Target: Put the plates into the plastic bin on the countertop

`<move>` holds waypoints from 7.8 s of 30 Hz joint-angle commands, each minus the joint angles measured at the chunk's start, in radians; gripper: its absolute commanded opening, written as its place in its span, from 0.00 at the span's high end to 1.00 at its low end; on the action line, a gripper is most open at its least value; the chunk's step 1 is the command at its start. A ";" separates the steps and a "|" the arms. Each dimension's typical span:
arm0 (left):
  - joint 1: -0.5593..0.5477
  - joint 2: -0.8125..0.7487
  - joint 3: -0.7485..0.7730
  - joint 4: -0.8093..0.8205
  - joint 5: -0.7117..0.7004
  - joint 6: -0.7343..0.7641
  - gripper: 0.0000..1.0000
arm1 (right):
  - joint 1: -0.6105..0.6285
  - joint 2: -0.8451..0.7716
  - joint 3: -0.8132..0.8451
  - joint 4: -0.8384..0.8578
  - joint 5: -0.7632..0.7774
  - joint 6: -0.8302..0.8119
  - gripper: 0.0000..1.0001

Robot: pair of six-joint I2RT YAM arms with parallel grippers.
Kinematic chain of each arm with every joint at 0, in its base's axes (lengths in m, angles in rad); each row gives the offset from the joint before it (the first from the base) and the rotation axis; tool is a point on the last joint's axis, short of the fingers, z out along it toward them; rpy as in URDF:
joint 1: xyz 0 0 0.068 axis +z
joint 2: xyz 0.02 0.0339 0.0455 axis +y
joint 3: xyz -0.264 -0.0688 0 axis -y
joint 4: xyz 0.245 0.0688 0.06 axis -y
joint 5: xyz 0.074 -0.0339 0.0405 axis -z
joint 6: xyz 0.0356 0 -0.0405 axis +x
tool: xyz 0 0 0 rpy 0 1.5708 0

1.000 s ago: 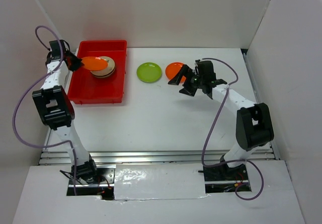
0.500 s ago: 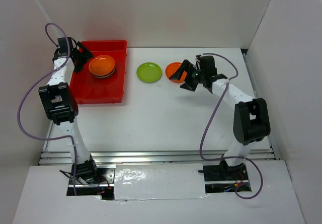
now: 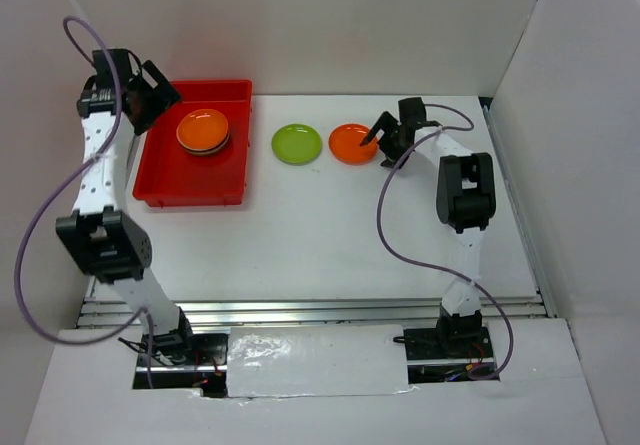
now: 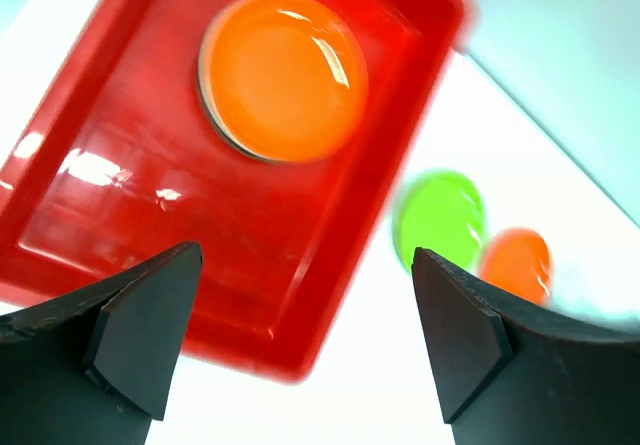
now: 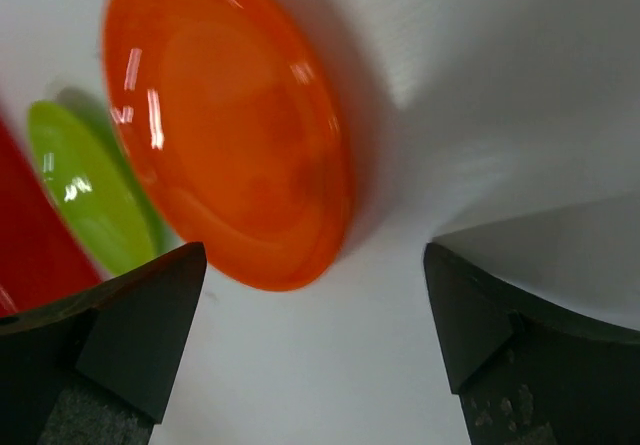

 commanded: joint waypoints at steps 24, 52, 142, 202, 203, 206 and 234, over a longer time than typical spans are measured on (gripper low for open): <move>-0.074 -0.533 -0.622 0.163 0.299 0.158 0.01 | 0.005 -0.291 -0.188 0.079 0.113 0.051 1.00; -0.391 -0.172 -0.474 0.431 0.668 0.001 0.40 | 0.300 -0.783 -0.368 0.062 -0.160 -0.092 1.00; 0.011 -0.479 -0.713 0.354 0.640 0.075 0.01 | 0.276 -0.188 0.005 0.005 0.340 0.237 1.00; 0.060 0.314 -0.062 0.359 0.133 -0.186 0.55 | 0.301 -1.308 -0.861 0.131 -0.140 -0.032 0.00; 0.062 0.319 -0.052 0.359 0.140 -0.183 0.42 | 0.303 -1.317 -0.856 0.125 -0.146 -0.039 0.00; 0.062 0.303 -0.006 0.309 0.156 -0.172 0.01 | 0.303 -1.362 -0.836 0.086 -0.126 -0.055 0.00; -0.159 -1.154 -0.859 -0.147 -0.061 0.279 0.01 | 0.373 -1.724 -0.390 -0.783 0.681 -0.329 0.00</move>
